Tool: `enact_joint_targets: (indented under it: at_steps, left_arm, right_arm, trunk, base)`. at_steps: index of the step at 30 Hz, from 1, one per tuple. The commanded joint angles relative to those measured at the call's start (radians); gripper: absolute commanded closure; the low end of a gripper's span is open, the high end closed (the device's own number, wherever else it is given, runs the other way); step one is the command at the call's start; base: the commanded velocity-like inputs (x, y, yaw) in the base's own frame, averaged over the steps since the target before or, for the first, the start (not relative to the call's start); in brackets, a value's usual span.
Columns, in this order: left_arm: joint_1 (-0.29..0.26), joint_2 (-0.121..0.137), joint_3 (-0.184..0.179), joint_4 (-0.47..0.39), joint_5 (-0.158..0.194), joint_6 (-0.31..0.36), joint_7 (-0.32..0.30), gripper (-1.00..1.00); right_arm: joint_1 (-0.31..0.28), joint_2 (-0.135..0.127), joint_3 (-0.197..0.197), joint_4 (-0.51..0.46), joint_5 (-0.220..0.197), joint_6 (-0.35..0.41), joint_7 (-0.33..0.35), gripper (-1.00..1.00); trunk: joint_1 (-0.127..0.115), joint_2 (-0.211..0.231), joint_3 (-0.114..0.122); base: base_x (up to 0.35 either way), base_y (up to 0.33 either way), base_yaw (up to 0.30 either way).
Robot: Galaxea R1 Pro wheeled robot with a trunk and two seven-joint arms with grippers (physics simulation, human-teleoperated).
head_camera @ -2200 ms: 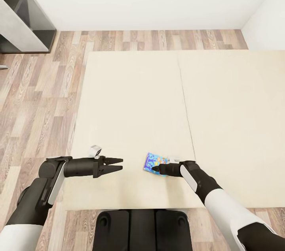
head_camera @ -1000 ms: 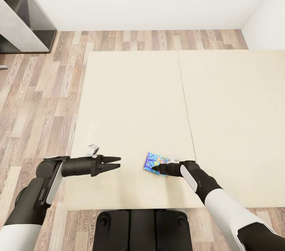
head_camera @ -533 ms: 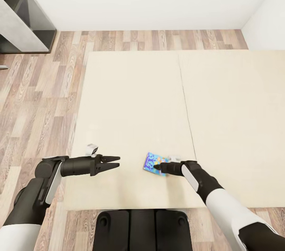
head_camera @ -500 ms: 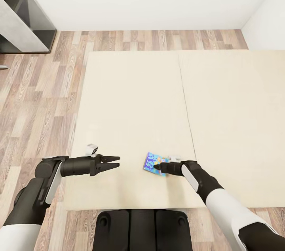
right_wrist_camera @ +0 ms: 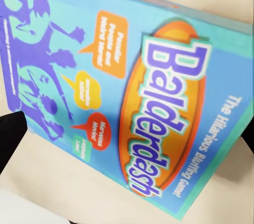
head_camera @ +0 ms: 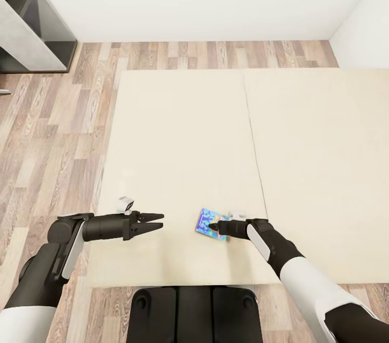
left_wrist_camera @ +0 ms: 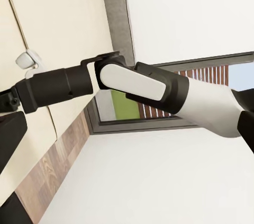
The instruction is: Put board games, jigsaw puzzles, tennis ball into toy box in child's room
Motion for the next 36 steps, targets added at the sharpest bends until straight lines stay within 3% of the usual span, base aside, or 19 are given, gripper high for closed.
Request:
enact_joint_targets:
  at_steps: [1, 36]
  left_arm:
    - [0.000, 0.000, 0.000, 0.000, 0.001, 0.011, -0.003, -1.00]
    - [0.000, 0.001, 0.001, 0.000, 0.001, 0.010, -0.003, -1.00]
  right_arm:
    - [0.000, 0.000, 0.002, -0.001, 0.002, 0.000, 0.002, -1.00]
    - [0.001, 0.004, 0.002, 0.001, 0.001, -0.016, 0.002, -1.00]
  trunk:
    - [0.001, -0.002, -0.001]
    - [0.001, -0.002, -0.001]
  base:
    - [0.000, 0.000, 0.000]
    - [0.000, 0.017, 0.000]
